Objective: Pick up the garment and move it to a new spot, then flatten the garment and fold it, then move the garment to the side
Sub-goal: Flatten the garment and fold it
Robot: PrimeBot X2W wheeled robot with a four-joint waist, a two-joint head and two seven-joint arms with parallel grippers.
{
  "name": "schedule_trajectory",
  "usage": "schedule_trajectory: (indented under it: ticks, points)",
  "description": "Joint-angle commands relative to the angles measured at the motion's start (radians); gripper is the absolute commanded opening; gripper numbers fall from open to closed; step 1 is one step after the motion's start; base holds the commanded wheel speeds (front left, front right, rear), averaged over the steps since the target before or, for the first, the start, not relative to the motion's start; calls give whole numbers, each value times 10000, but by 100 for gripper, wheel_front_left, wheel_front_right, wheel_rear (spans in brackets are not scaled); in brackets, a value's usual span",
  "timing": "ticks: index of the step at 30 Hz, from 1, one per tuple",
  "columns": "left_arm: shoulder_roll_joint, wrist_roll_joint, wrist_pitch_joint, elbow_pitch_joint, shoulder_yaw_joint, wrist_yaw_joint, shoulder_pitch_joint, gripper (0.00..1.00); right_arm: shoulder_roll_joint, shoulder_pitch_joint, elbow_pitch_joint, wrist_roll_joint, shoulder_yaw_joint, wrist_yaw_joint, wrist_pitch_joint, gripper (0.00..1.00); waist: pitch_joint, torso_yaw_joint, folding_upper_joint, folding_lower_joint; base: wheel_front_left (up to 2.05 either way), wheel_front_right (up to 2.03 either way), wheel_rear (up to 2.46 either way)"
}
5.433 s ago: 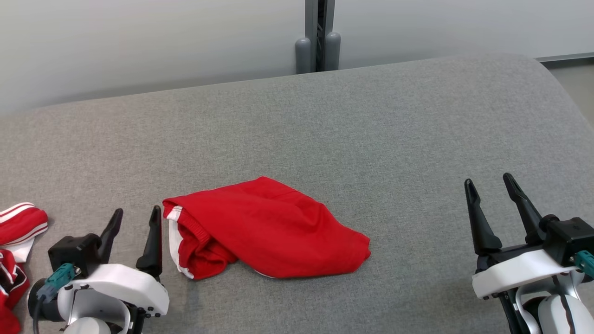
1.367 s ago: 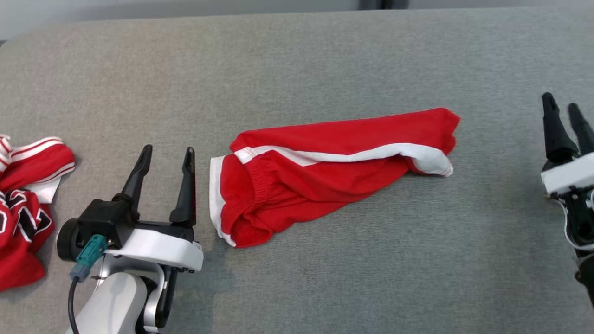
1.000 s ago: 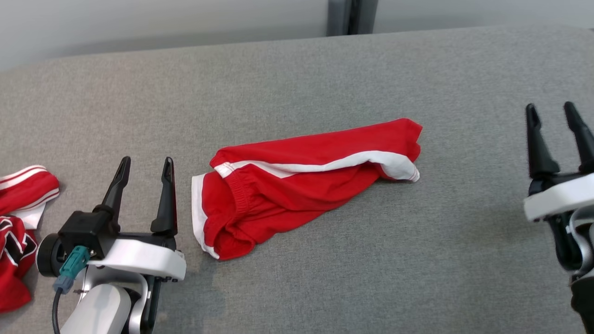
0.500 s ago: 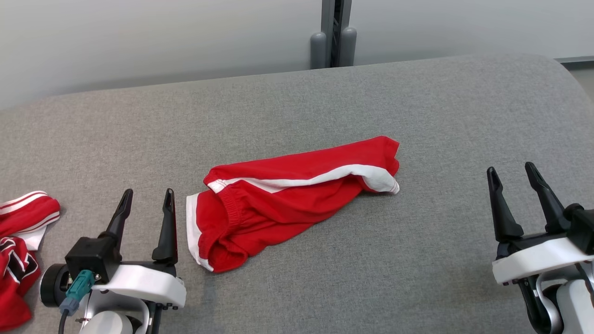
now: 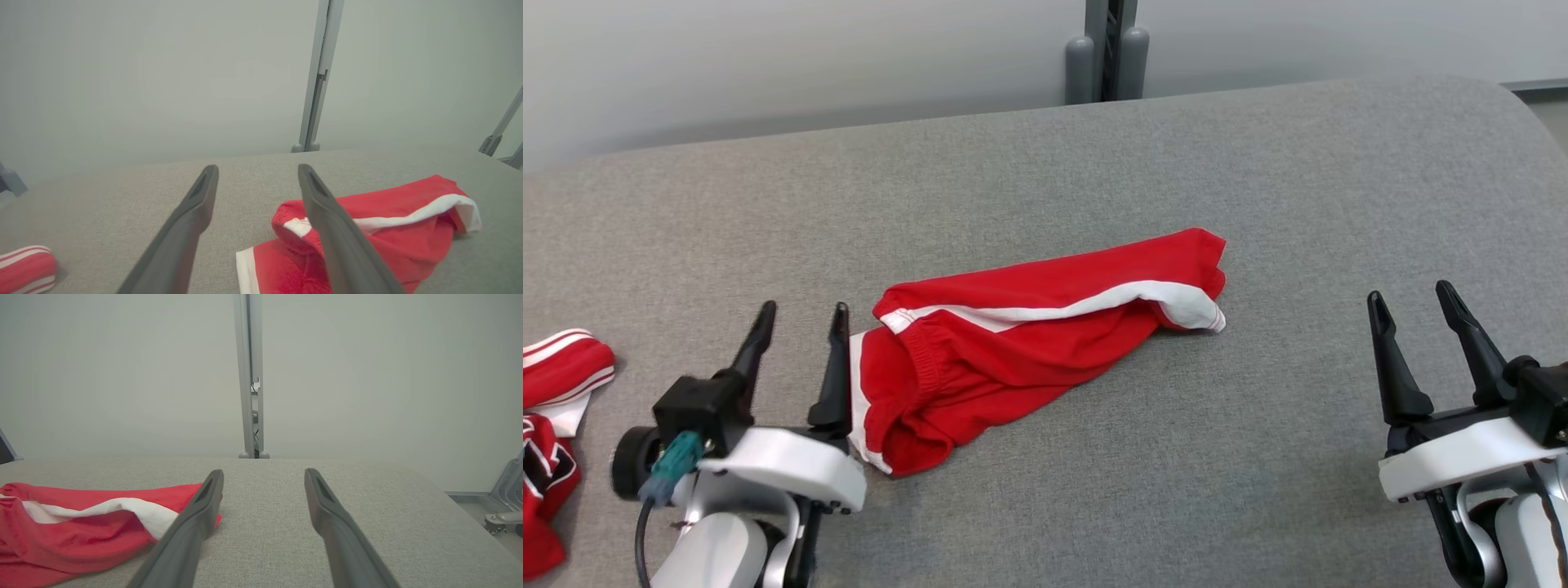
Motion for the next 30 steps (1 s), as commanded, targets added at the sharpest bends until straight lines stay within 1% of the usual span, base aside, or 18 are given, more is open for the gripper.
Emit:
schedule_trajectory:
  ticks: [1,5,10,13,17,18,19,20,23,26,30]
  points:
    - [-69,-155,87,78,-52,-72,-91,100,3,-100,-25,-45,-21,-3,-16,100,60,-53,-1,0,0,0,0]
    - [-258,-783,1240,495,-216,-416,-659,100,75,-186,-2,-36,143,-3,-36,100,255,-249,-1,0,0,0,0]
    - [-465,-1607,2319,1135,-180,-669,-1065,100,128,-319,150,20,298,-3,-120,100,486,-527,-1,0,0,0,0]
    - [-496,-1892,2635,1449,-131,-778,-1196,100,137,-355,253,43,316,-3,-190,100,592,-641,-1,0,0,0,0]
    - [-547,-2053,2640,1567,-66,-867,-1309,100,129,-391,367,78,293,-3,-231,100,681,-708,-1,0,0,0,0]
    - [-540,-2057,2638,1574,-55,-877,-1331,84,127,-395,395,81,282,-3,-245,100,692,-712,-1,0,0,0,0]
    - [-538,-2078,2622,1566,-55,-905,-1343,44,125,-407,417,85,278,-3,-259,100,701,-711,-1,0,0,0,0]
    - [-563,-2152,2643,1551,-67,-966,-1329,0,121,-419,433,78,271,-3,-269,100,707,-704,-1,0,0,0,0]
    - [-550,-2247,2759,1534,-124,-1066,-1256,0,108,-471,474,79,260,-3,-266,100,705,-662,-1,0,0,0,0]
    - [-493,-2099,2561,1470,-128,-1058,-1287,0,56,-555,524,99,353,-3,-208,100,685,-610,-1,0,0,0,0]
    - [-457,-1973,2453,1321,-202,-1071,-1302,0,-283,-907,831,310,843,-3,33,100,695,-514,-1,0,0,0,0]
